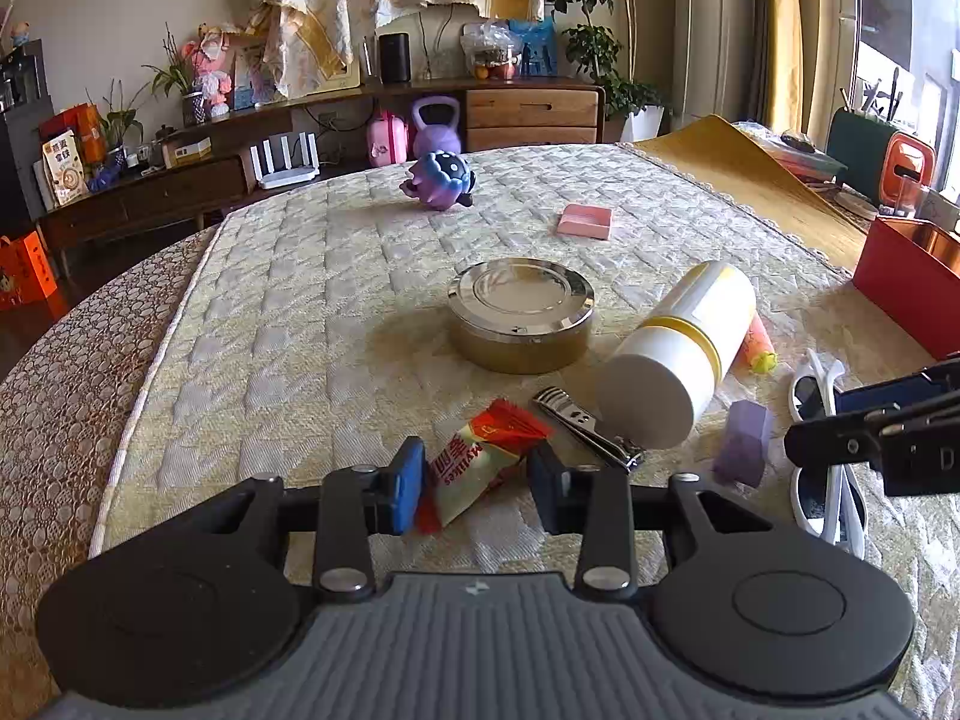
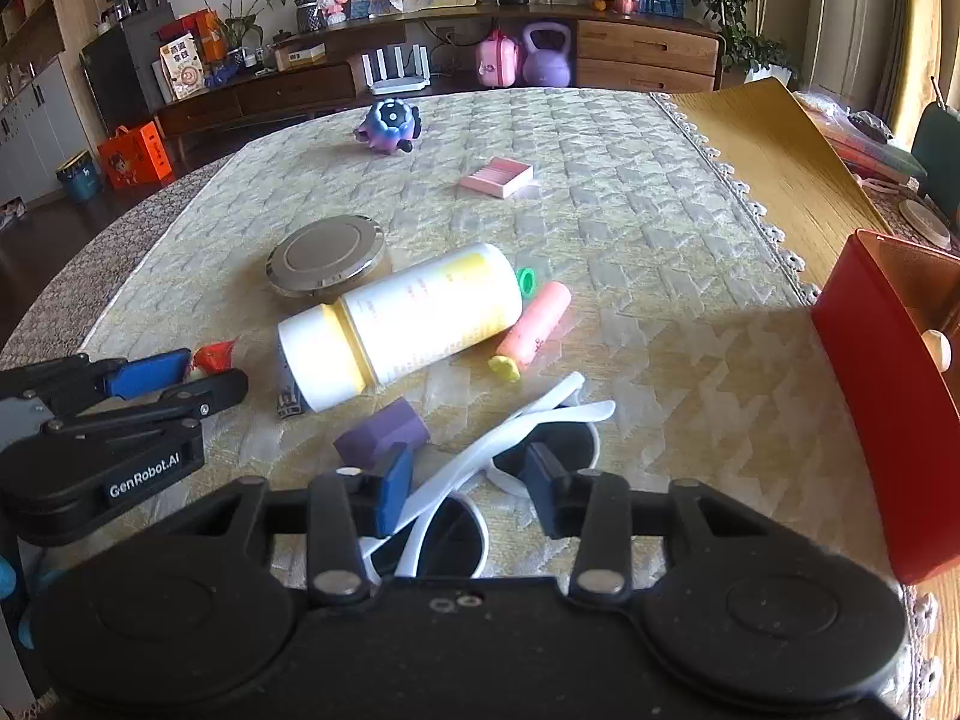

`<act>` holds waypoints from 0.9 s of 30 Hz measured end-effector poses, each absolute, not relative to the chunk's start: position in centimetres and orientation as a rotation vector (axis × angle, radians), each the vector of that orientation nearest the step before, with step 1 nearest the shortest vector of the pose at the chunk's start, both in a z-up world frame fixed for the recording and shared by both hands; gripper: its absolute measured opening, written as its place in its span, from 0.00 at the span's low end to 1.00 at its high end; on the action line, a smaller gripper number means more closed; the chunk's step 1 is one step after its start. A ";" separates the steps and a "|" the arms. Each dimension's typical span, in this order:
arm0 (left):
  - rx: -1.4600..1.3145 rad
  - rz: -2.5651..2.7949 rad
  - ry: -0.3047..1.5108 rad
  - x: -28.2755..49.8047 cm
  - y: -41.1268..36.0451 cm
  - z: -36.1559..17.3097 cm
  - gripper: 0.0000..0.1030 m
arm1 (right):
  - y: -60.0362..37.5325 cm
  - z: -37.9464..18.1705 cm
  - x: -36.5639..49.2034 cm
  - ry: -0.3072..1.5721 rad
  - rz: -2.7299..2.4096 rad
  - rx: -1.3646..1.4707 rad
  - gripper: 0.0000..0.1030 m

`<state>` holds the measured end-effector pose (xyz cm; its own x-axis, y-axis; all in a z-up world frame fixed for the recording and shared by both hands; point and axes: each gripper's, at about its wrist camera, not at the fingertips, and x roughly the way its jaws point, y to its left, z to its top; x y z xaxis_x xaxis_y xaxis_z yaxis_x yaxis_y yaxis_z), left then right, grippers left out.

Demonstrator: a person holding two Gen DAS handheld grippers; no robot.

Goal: Organize rigid objects
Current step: 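Grasp the red snack packet with the left tool while the right tool grasps the white sunglasses arm, then carry the snack packet and sunglasses with both tools over the red tin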

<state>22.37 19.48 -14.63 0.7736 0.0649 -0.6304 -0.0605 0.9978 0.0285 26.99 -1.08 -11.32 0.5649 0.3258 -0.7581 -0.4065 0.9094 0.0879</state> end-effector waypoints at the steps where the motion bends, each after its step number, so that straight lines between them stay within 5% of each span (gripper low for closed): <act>1: 0.009 0.069 0.683 22.3 19.4 -14.6 0.33 | -1.1 -11.3 26.9 0.867 0.432 -0.105 0.32; 8: -0.007 0.071 0.693 21.7 18.8 -14.4 0.29 | -1.6 -11.1 26.2 0.861 0.445 -0.119 0.06; 27: -0.034 0.079 0.702 18.8 15.7 -10.6 0.27 | -7.1 -7.2 23.6 0.757 0.449 -0.046 0.05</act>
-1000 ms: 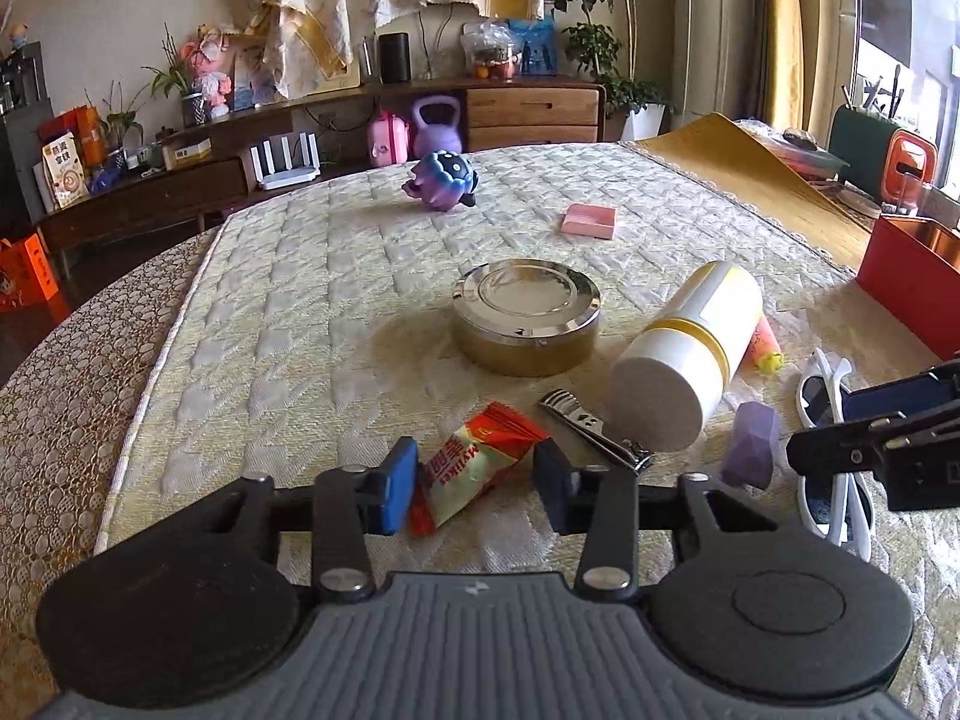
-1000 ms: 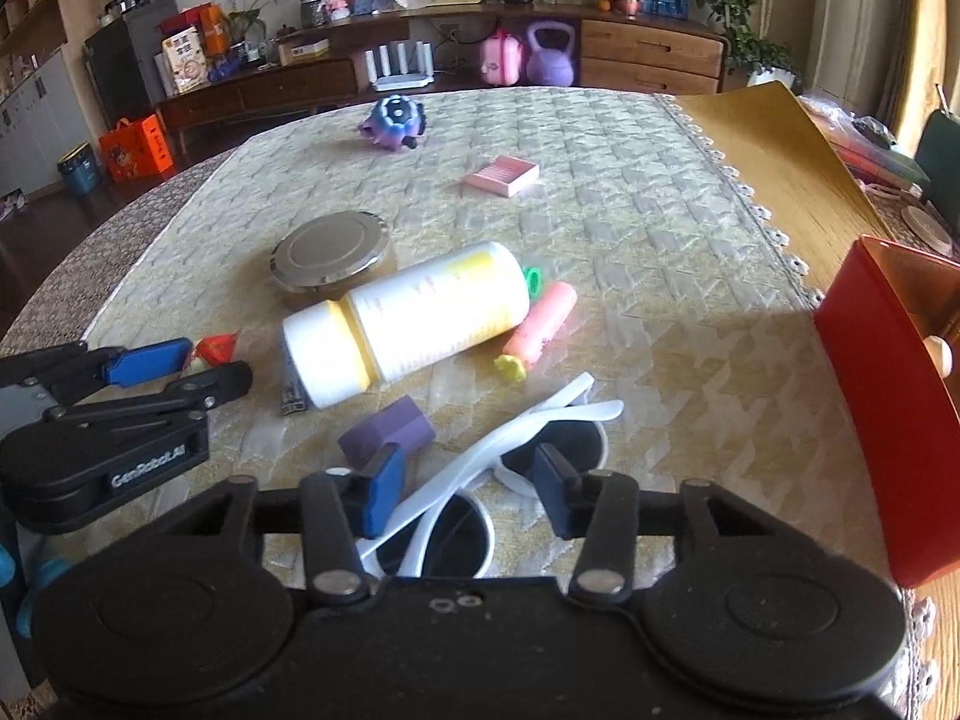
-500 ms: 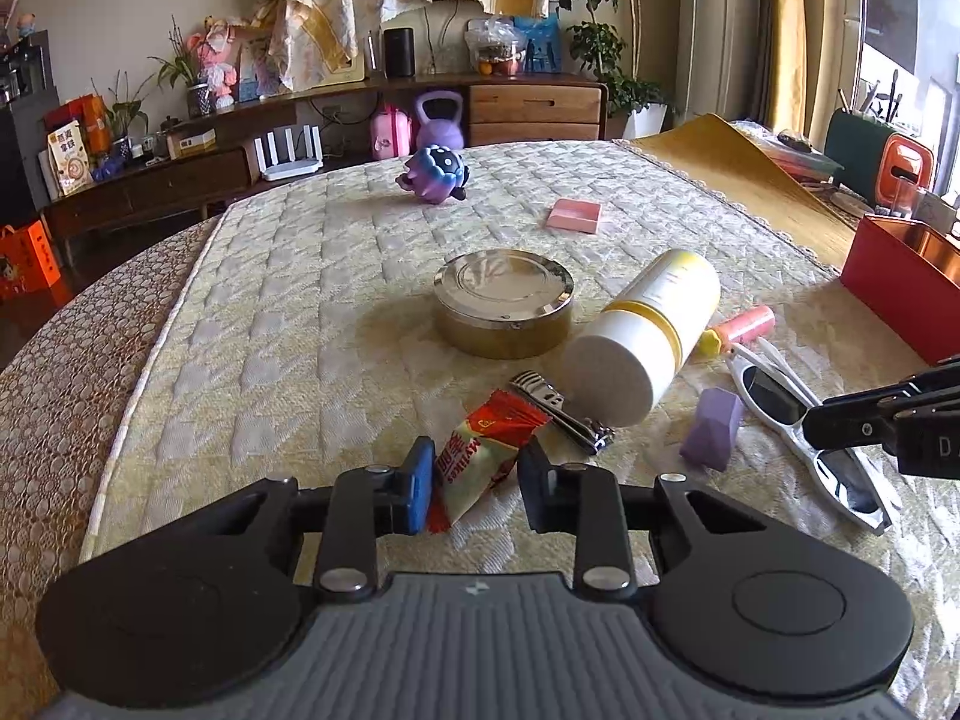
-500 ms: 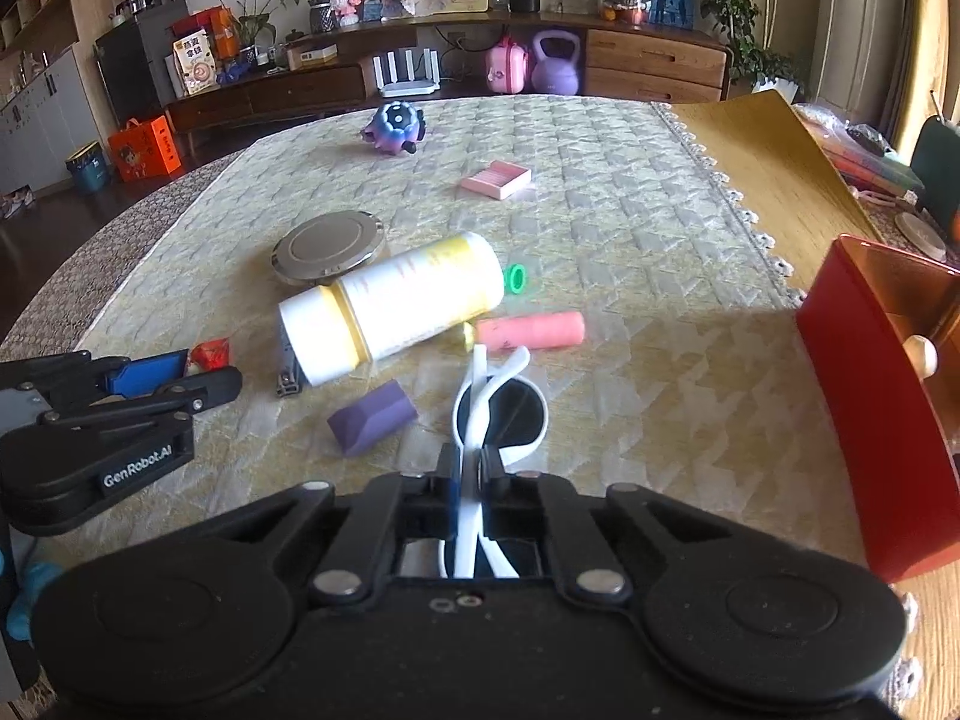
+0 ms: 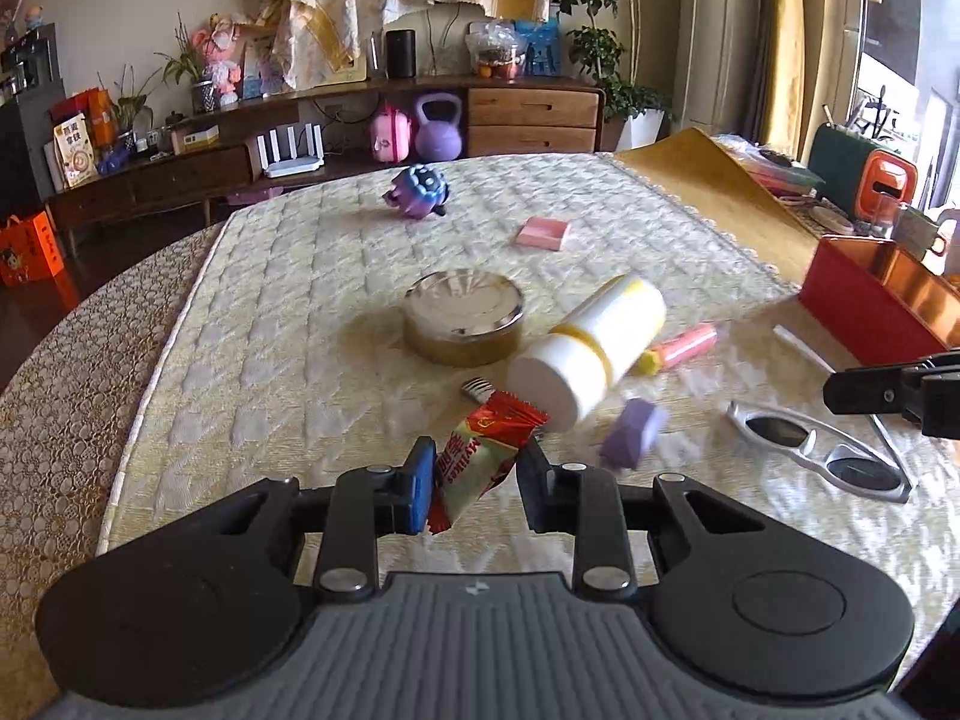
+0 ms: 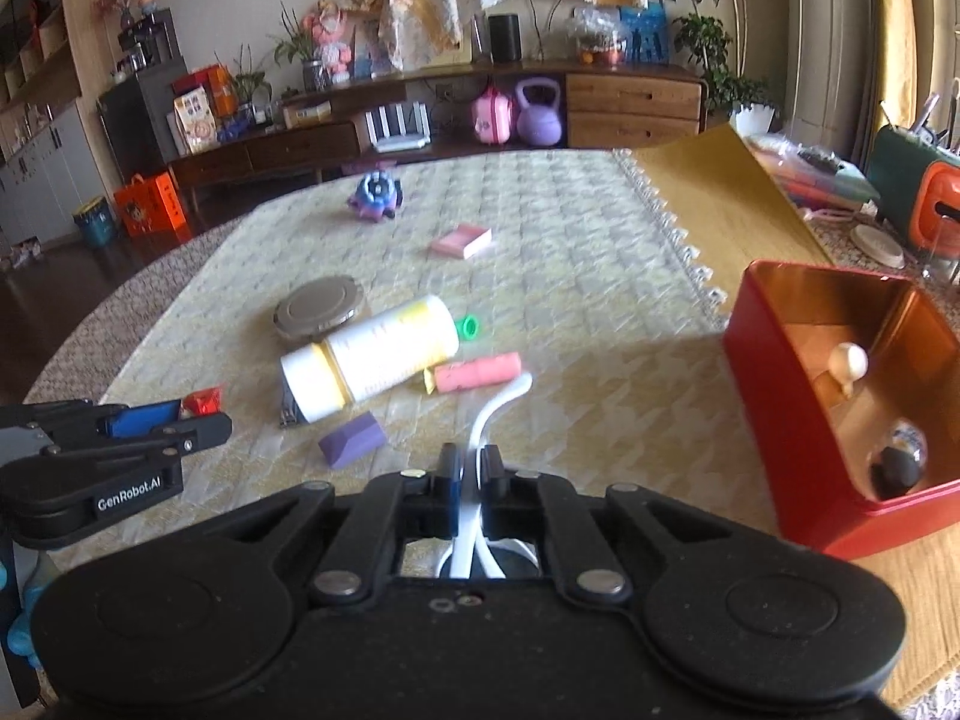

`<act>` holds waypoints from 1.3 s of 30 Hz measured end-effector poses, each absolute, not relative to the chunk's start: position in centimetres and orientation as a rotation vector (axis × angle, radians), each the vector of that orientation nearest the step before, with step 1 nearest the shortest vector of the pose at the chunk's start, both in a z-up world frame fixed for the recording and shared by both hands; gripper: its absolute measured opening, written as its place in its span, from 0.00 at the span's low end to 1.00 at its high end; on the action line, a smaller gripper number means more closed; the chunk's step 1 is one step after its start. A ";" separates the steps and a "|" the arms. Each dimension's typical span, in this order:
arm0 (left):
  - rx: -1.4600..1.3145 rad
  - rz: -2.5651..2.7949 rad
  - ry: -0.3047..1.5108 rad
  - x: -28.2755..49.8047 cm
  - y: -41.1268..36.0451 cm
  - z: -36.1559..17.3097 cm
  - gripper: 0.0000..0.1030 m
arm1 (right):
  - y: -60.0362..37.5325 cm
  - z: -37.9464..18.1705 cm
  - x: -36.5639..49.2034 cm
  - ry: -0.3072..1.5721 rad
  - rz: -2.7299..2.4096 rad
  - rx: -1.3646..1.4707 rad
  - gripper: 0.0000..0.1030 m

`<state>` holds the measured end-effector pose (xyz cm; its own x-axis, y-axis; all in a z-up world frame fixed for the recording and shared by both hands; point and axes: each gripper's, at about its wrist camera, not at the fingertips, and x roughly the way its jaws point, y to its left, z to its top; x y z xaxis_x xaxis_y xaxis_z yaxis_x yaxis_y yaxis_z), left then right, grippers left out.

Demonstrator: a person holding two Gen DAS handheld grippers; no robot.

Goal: Organize rigid objects
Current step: 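Carry the snack packet and sunglasses with both tools over the red tin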

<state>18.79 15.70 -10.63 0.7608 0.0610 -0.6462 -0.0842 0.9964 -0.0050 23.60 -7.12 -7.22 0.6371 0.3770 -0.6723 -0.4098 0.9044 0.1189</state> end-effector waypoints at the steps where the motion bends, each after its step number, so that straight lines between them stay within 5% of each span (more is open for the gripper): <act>1: -0.035 0.073 0.699 18.6 15.4 -10.2 0.27 | -7.4 -7.0 23.4 0.752 0.451 -0.043 0.05; 24: 0.024 -0.096 0.654 20.1 5.3 -2.3 0.27 | -17.6 -0.1 24.5 0.592 0.375 0.025 0.05; 39: 0.106 -0.230 0.683 25.5 -5.5 -1.7 0.27 | -26.4 -0.9 28.2 0.585 0.262 0.071 0.05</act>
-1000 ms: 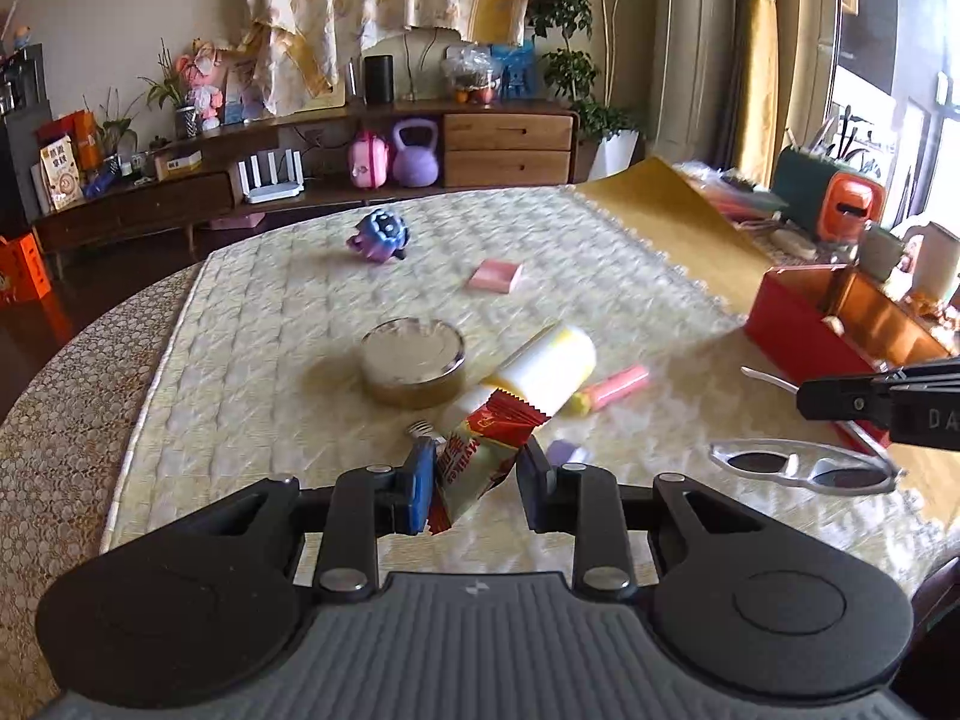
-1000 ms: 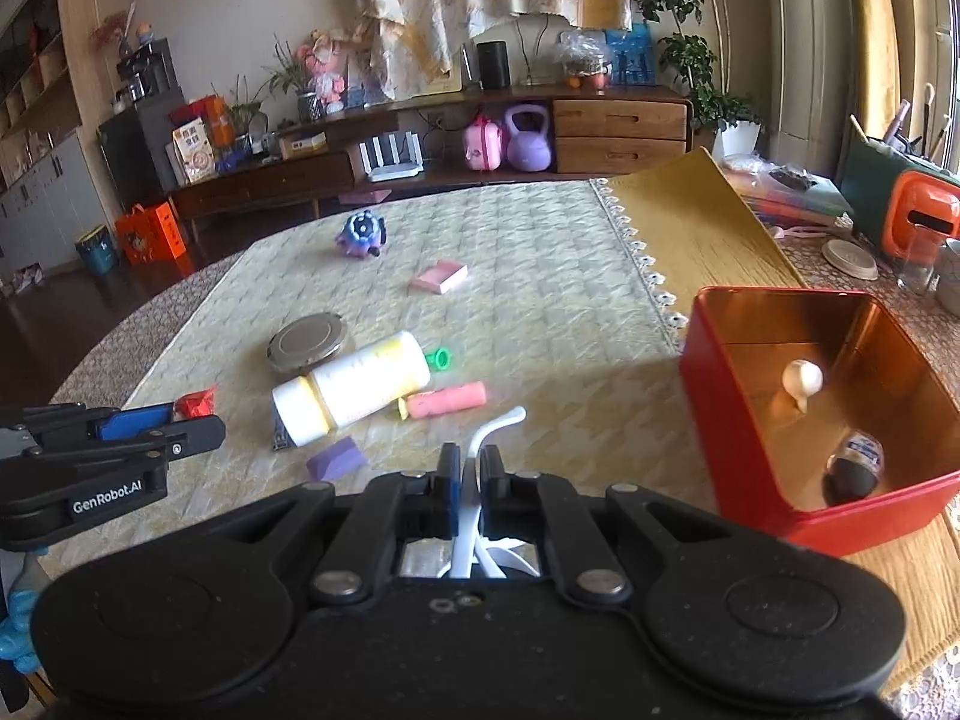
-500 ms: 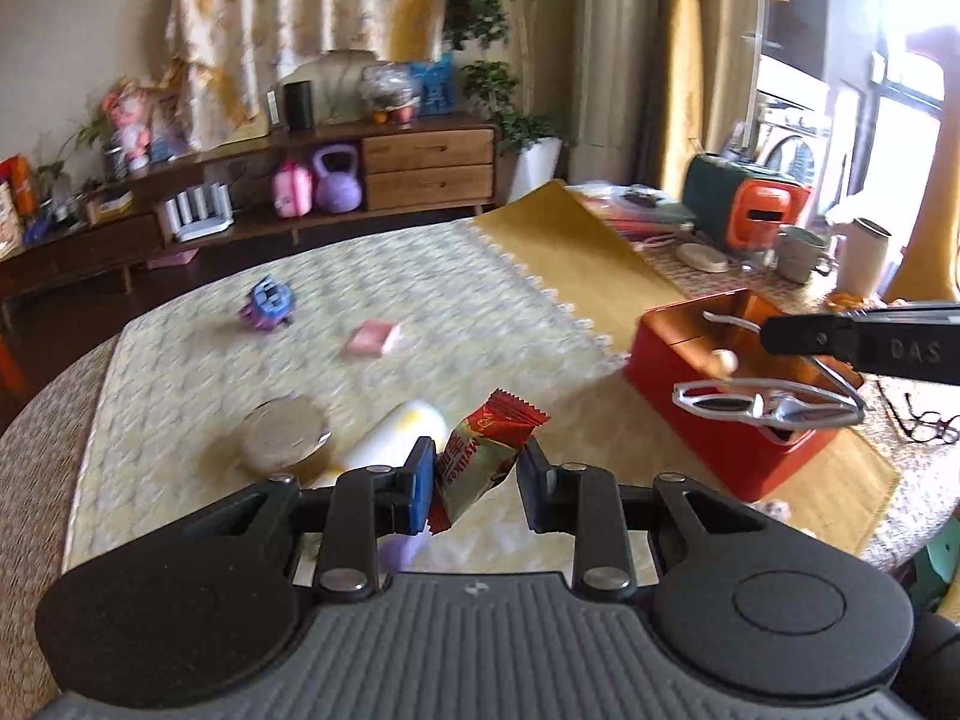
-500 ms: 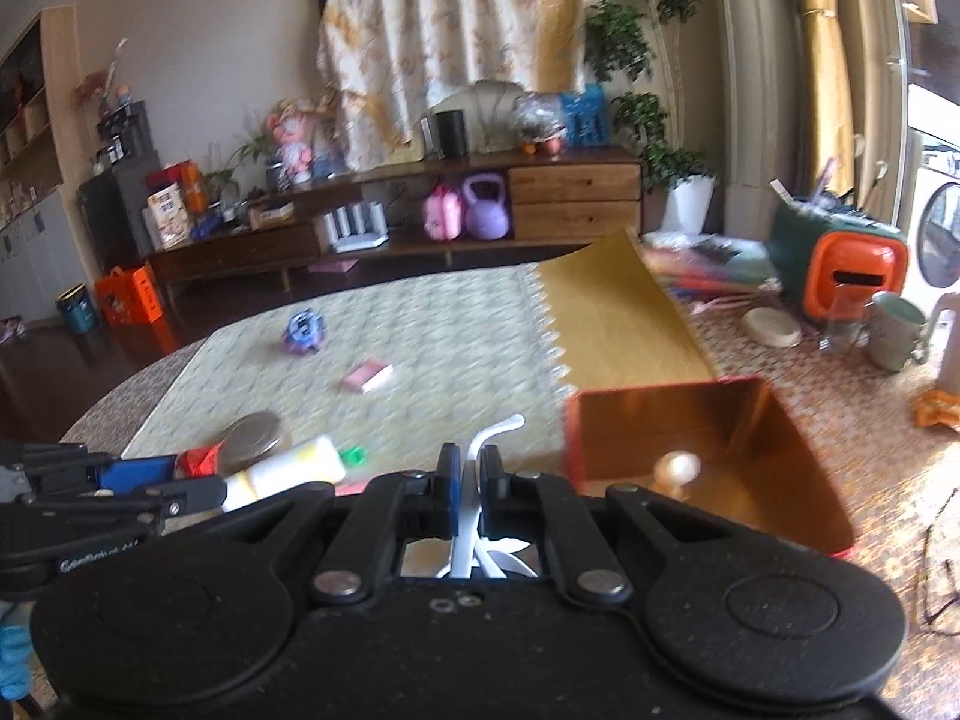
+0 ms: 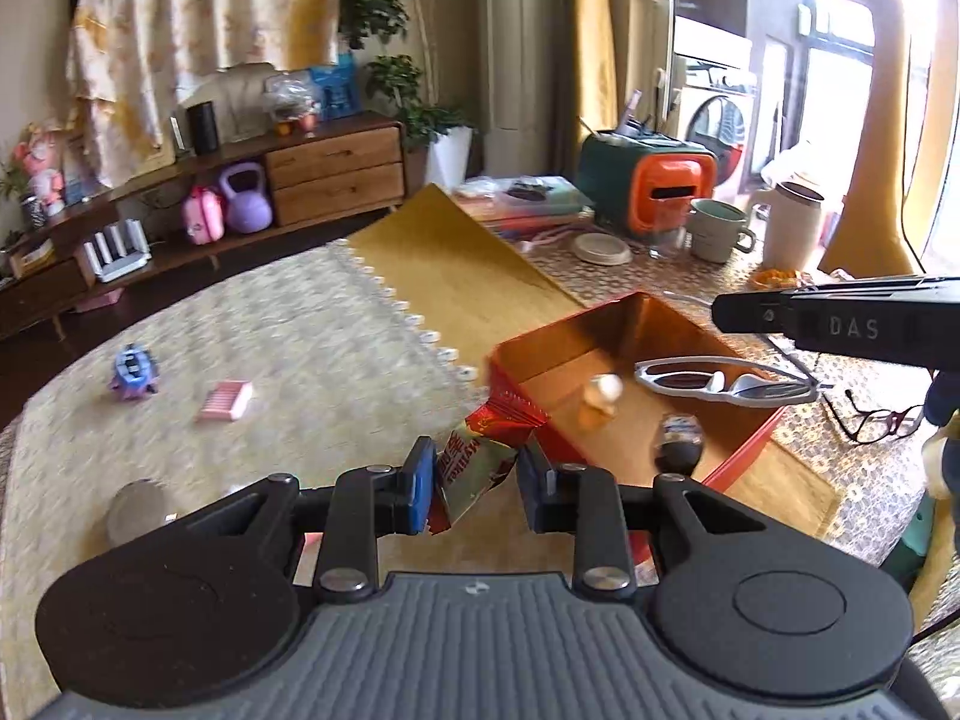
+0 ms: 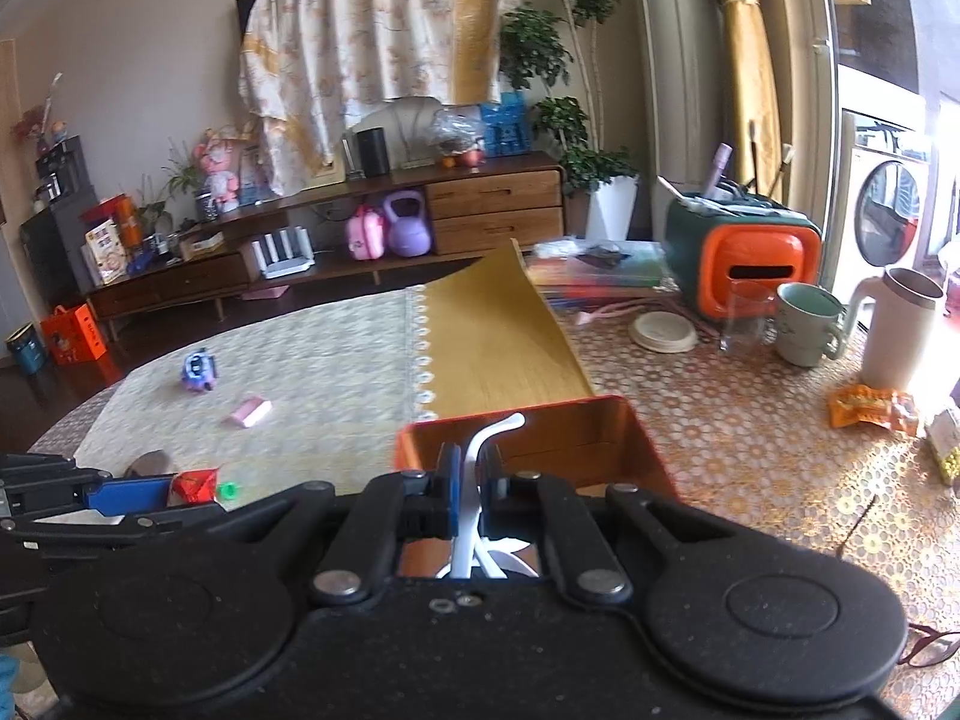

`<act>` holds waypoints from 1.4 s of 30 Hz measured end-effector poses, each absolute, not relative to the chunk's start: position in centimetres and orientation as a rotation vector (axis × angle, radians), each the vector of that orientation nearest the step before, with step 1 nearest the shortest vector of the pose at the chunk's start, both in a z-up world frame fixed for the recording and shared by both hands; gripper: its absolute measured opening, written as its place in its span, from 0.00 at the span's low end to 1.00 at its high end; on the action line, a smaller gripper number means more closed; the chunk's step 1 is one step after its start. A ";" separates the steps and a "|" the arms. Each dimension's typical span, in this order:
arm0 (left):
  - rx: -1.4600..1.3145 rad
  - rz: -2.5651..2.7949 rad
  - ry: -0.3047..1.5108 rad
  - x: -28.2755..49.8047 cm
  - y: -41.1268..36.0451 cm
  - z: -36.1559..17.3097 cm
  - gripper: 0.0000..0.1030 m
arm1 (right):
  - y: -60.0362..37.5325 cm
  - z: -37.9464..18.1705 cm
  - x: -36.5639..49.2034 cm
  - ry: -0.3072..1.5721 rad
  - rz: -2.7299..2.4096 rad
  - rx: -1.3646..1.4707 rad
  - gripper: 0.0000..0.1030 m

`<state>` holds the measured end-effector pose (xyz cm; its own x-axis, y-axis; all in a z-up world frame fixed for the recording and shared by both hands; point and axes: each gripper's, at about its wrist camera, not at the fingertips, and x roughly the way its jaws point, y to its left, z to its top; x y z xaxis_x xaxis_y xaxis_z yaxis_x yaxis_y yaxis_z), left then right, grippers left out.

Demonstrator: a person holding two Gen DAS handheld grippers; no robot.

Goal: Organize rigid objects
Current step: 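Carry the snack packet and sunglasses with both tools over the red tin, then open both tools to release the packet and sunglasses into the red tin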

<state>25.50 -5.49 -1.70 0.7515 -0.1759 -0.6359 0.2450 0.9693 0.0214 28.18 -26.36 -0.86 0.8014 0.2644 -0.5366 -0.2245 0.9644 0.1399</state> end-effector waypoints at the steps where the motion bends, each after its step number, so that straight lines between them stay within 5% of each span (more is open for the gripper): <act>1: 0.108 -0.237 0.688 25.9 -6.2 -1.9 0.27 | -26.9 -1.0 28.3 0.587 0.259 0.072 0.05; 36: 0.215 -0.257 0.943 36.2 -17.8 -10.8 0.28 | -32.6 -8.4 34.9 0.707 0.316 0.113 0.06; 42: 0.229 -0.255 0.967 36.7 -18.2 -11.4 0.28 | -33.0 -8.9 34.9 0.720 0.319 0.114 0.13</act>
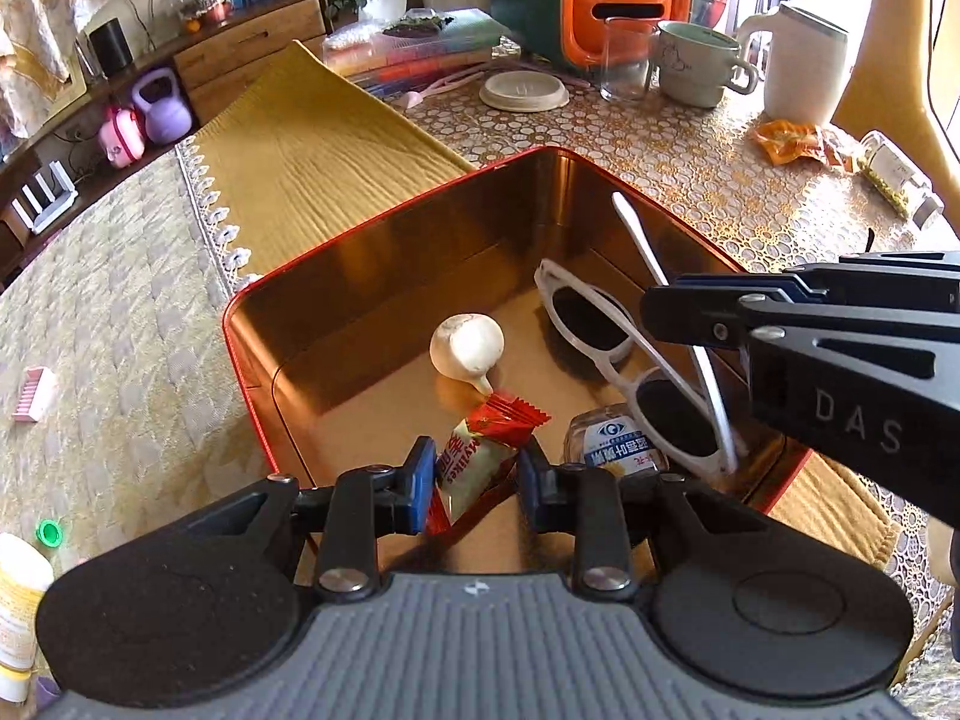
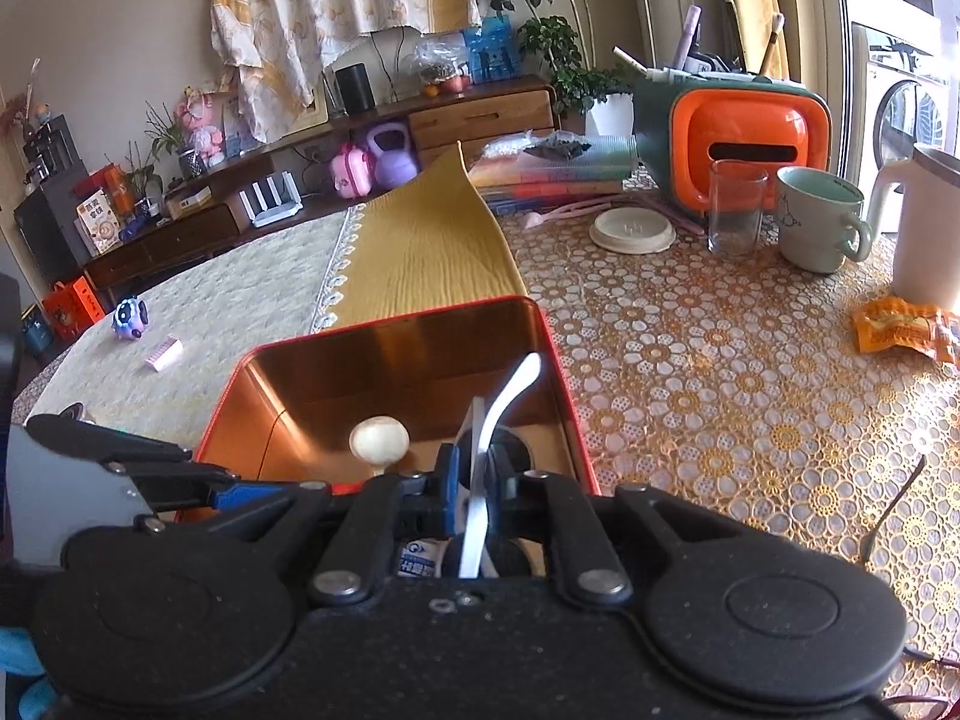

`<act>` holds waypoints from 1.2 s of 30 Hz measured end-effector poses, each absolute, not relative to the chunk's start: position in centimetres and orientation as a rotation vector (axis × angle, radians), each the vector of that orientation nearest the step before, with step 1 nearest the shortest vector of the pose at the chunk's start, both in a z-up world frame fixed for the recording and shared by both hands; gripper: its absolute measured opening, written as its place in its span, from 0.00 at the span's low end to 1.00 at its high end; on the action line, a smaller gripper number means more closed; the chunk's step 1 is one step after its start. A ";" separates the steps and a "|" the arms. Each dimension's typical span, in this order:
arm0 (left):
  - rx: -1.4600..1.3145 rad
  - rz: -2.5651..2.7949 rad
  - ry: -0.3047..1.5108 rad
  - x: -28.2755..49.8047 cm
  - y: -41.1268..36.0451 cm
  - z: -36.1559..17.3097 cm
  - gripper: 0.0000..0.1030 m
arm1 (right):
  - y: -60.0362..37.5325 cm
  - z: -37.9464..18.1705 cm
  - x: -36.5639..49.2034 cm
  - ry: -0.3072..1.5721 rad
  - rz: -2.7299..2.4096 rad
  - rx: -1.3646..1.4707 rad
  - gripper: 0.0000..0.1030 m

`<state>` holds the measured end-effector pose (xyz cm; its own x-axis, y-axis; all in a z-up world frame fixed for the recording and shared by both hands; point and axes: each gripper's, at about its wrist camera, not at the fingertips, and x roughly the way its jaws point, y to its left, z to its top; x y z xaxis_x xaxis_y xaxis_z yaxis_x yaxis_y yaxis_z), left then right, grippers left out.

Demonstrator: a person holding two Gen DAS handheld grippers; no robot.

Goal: Organize rigid objects
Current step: 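Open both tools to release the packet and sunglasses into the red tin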

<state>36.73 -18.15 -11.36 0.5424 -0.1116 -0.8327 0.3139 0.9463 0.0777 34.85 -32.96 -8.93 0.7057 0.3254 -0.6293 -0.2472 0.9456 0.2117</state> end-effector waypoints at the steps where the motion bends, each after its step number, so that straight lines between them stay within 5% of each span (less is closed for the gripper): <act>1: 0.234 -0.252 0.968 36.8 -18.2 -11.4 0.28 | -33.0 -8.9 34.8 0.721 0.320 0.116 0.14; 14: 0.217 -0.267 0.970 36.1 -18.0 -11.0 0.28 | -33.0 -8.9 33.5 0.745 0.322 0.123 0.34; 22: 0.175 -0.279 0.941 34.7 -17.0 -9.6 0.28 | -33.0 -8.3 32.5 0.754 0.303 0.138 0.37; 25: 0.161 -0.286 0.928 34.0 -16.6 -9.0 0.39 | -33.0 -7.8 32.0 0.751 0.299 0.140 0.38; 27: 0.159 -0.291 0.910 33.4 -16.4 -8.6 0.58 | -33.0 -7.5 31.7 0.753 0.298 0.145 0.39; 36: 0.140 -0.314 0.845 30.3 -14.6 -6.4 0.58 | -31.8 -5.7 29.4 0.734 0.311 0.133 0.48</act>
<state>30.33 -14.63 -6.35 0.6212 -0.2177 -0.7528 0.3276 0.9448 -0.0029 29.42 -31.81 -5.73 0.6991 0.3250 -0.6369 -0.2323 0.9457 0.2275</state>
